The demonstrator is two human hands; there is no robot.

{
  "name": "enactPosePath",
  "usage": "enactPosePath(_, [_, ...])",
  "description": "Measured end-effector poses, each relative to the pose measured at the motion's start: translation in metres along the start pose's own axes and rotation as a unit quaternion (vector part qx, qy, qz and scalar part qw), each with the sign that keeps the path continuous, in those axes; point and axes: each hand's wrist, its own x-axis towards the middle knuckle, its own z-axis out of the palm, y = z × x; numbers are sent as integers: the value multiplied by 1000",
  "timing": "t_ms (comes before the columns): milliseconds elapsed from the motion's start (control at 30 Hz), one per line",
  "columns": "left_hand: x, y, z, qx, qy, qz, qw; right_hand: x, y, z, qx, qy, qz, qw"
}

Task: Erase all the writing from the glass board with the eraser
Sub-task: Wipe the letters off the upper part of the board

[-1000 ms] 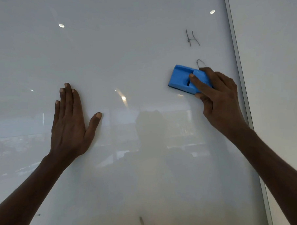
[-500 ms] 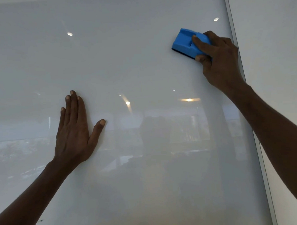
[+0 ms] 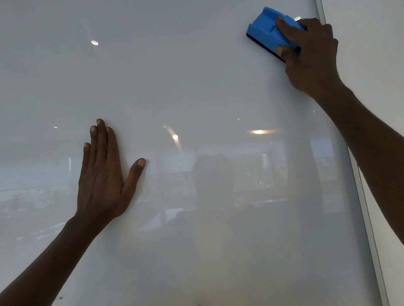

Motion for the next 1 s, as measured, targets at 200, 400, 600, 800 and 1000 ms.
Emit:
enactPosePath(200, [1,-2,2,-8,11,6,1000,-50,-7,-9,39,-33,-59,997])
enactPosePath(400, [0,-2,2,-17,7,6,1000,-107,-14,-18,56,-59,-90,993])
enactPosePath(600, [0,-2,1,-26,9,5,1000,-165,-28,-21,64,-45,-87,993])
enactPosePath(800, [0,-2,2,-29,8,8,1000,-230,-53,-20,90,-72,-81,990])
enactPosePath(1000, [0,-2,1,-24,11,7,1000,-247,-53,-20,68,-111,-133,983])
